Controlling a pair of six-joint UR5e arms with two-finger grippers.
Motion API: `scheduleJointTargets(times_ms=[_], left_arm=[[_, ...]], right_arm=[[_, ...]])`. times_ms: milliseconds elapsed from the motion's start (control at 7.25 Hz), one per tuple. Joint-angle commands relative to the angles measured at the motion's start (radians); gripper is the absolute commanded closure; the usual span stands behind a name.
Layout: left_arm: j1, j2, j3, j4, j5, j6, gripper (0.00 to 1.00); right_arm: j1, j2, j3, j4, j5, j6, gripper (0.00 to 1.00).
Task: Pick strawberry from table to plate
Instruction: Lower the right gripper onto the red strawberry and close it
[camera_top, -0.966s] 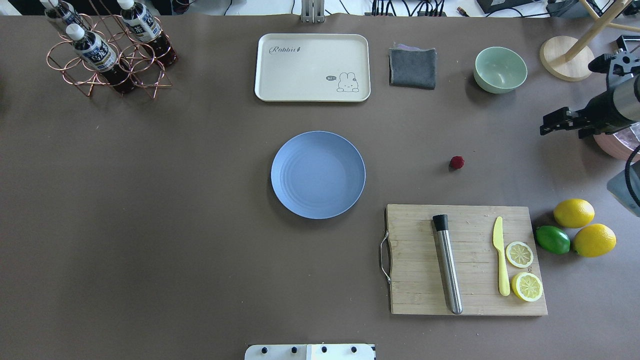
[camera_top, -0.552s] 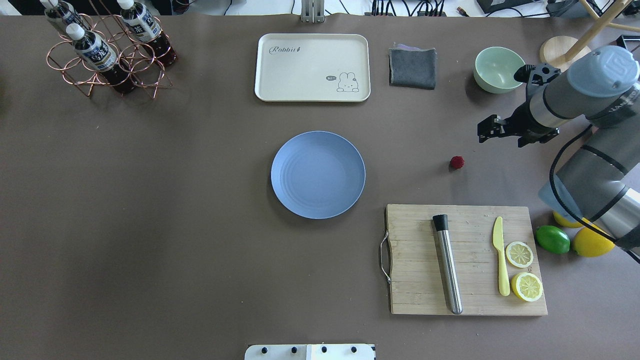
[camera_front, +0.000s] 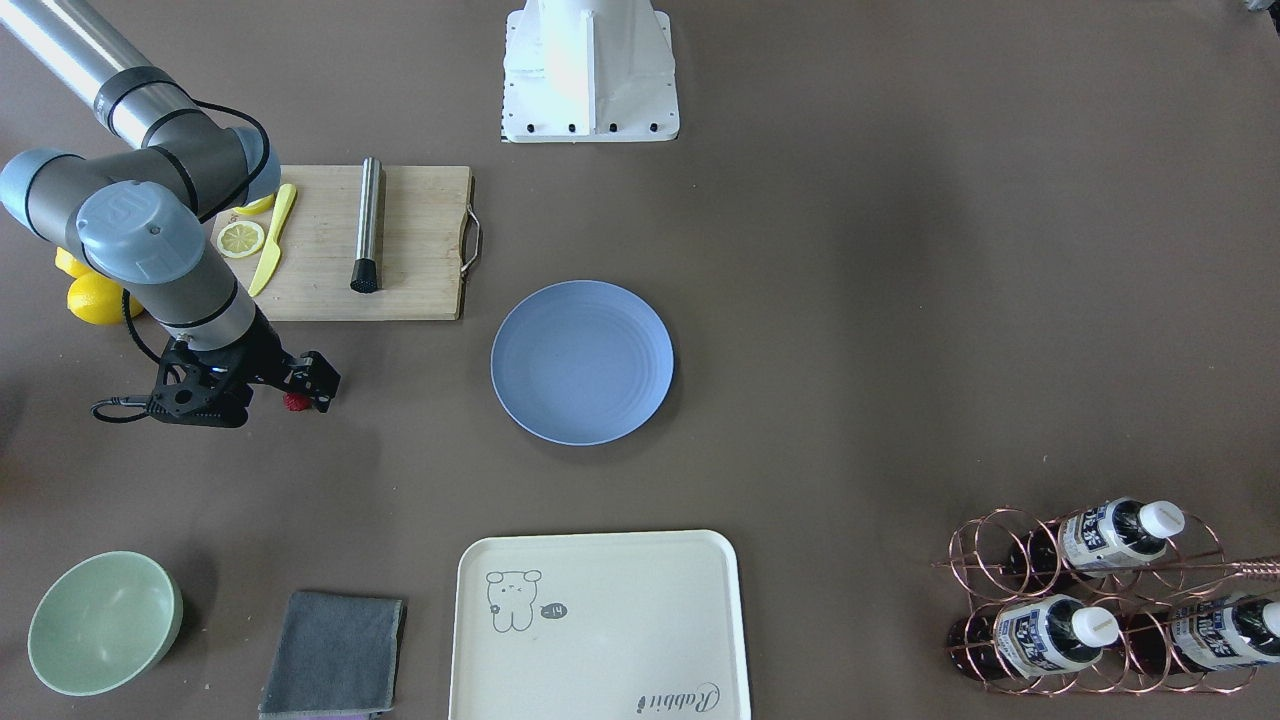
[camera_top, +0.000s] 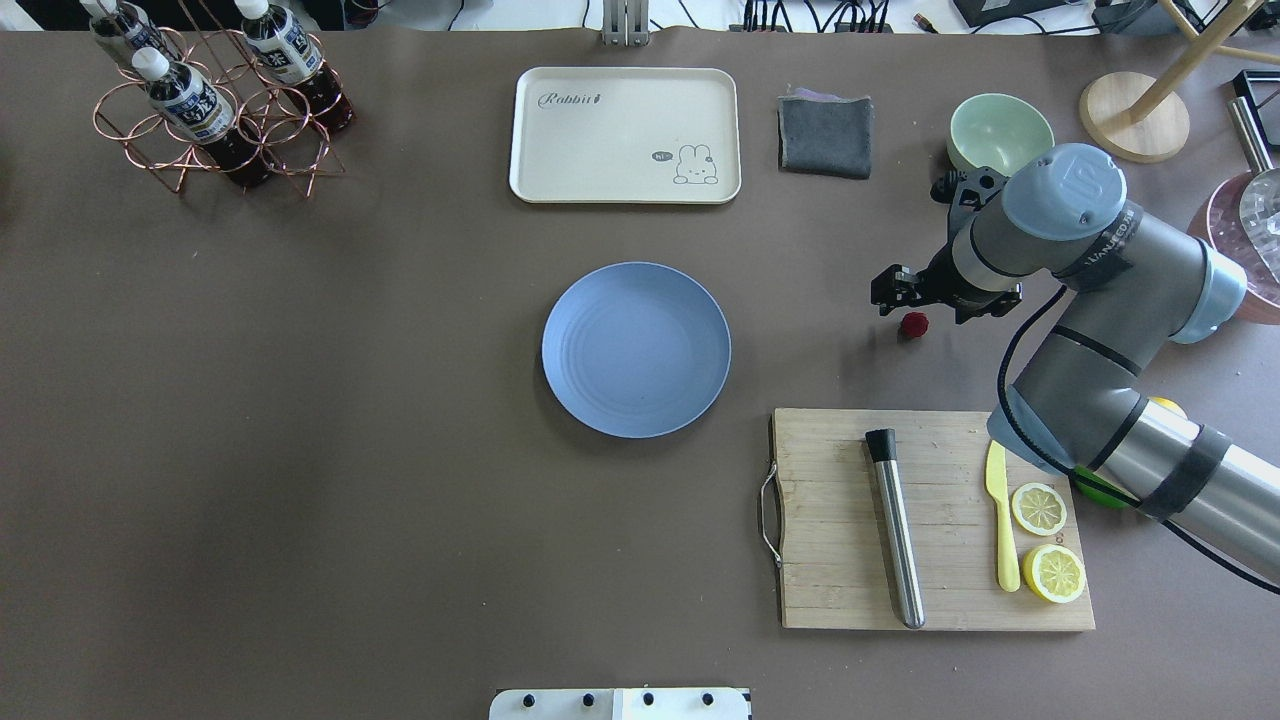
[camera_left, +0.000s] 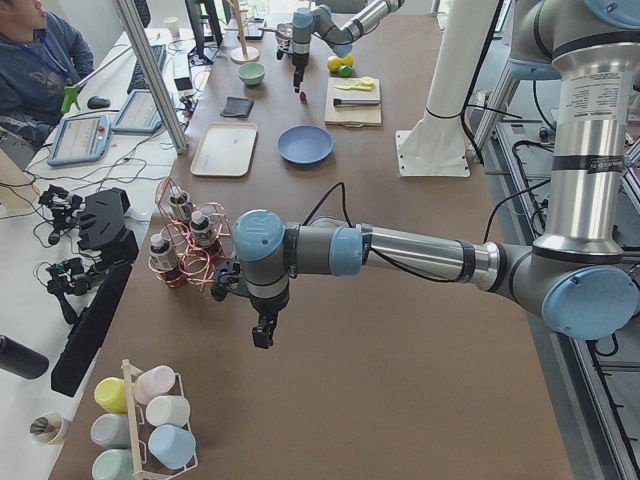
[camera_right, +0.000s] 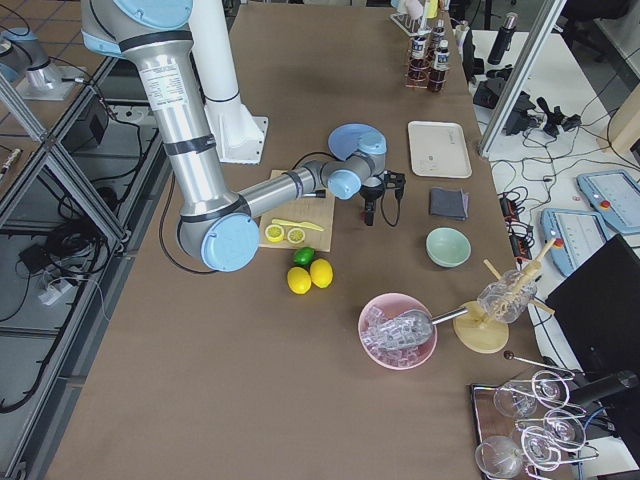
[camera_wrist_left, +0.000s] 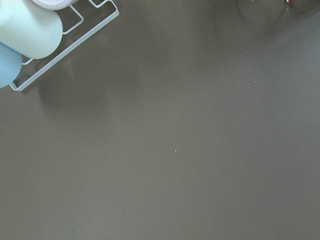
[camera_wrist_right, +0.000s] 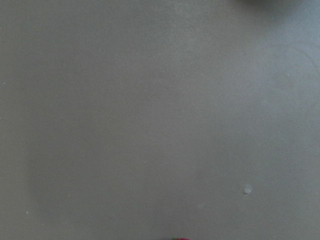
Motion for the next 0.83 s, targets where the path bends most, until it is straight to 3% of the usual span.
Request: scheduleJointTargets(times_ms=[0,138,276,414,690], left_arm=[[-0.001,0.003,-0.001,0.001,-0.003,-0.001,0.01],[-0.001,0.003,-0.001,0.001,-0.003,-0.001,0.01],[0.001,0.003,-0.001,0.001,-0.003,-0.001,0.01],[0.001,0.003,-0.001,0.000,-0.003,-0.001,0.01],[0.001,0.002,-0.001,0.001,-0.003,-0.001,0.01]], right_arm=[[-0.017,0.002,-0.004,0.001,-0.030,0.008,0.08],[-0.018,0.000,0.001,0.001,-0.048,0.018,0.42],[-0.023,0.000,0.005,0.004,-0.048,0.055,0.89],[-0.027,0.000,0.010,0.004,-0.050,0.058,1.00],[-0.032,0.005,0.037,-0.007,-0.045,0.058,1.00]])
